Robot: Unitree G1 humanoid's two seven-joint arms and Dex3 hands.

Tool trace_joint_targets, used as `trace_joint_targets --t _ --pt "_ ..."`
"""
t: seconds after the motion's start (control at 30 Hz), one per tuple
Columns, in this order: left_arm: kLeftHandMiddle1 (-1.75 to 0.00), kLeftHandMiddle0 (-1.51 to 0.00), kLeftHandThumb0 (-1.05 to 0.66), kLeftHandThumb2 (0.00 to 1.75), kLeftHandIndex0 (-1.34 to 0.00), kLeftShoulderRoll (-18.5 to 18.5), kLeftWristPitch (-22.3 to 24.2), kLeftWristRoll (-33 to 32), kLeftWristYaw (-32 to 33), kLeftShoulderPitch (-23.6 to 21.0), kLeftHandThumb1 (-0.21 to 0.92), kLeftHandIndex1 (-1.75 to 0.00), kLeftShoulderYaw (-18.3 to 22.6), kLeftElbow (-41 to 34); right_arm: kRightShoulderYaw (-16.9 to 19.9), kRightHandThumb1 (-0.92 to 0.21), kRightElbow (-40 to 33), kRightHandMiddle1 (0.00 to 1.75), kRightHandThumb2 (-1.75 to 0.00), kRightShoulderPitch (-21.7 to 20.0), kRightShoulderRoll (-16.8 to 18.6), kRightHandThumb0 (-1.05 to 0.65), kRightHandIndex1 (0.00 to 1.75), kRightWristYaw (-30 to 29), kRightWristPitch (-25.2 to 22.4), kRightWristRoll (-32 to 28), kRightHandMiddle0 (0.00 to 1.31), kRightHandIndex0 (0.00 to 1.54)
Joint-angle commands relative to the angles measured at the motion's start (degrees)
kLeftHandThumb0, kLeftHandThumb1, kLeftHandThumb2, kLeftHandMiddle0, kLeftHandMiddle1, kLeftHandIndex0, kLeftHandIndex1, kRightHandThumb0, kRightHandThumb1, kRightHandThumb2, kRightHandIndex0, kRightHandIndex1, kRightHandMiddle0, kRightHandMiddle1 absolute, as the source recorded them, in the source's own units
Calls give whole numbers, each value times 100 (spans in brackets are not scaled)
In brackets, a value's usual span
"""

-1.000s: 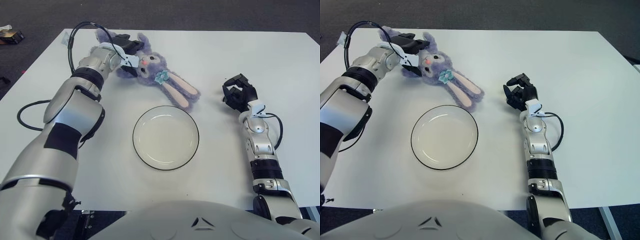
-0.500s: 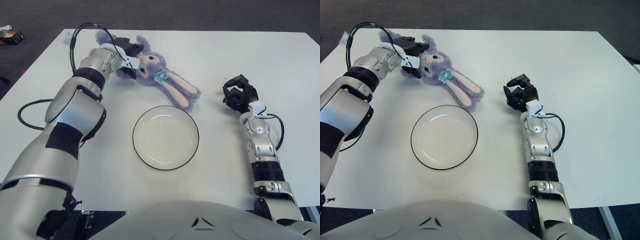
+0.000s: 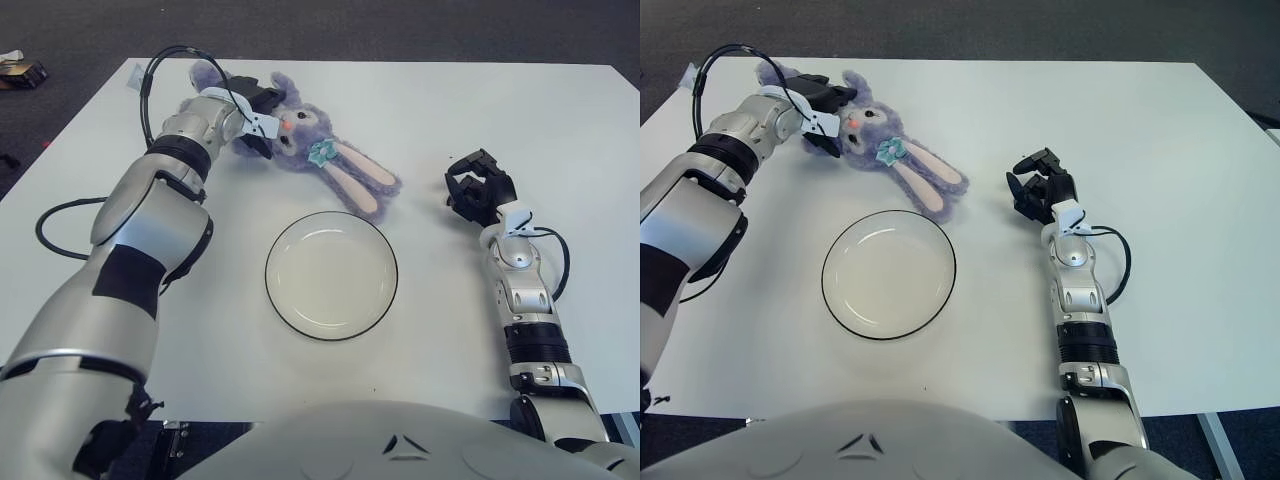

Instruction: Put the doll into the plate.

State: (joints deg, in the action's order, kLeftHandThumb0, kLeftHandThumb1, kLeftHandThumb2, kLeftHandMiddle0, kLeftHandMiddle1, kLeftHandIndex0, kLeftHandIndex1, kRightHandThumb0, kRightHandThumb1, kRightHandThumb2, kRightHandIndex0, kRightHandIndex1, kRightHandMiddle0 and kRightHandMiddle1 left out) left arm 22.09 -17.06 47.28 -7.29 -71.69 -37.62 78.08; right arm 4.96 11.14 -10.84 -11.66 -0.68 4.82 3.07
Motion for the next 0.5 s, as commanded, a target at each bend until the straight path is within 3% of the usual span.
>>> trace_joint_targets --t 0.0,0.47 --pt "-3 -48 -63 0 -35 -82 -10 -59 -521 109 76 -4 29 120 -57 -78 195 162 -60 330 -29 -38 168 82 -379 79 40 76" --pt "0 -40 -61 0 -32 -123 124 -213 -801 175 75 -1 188 100 -80 -77 82 161 -61 389 -86 -38 168 122 -441 94 41 77"
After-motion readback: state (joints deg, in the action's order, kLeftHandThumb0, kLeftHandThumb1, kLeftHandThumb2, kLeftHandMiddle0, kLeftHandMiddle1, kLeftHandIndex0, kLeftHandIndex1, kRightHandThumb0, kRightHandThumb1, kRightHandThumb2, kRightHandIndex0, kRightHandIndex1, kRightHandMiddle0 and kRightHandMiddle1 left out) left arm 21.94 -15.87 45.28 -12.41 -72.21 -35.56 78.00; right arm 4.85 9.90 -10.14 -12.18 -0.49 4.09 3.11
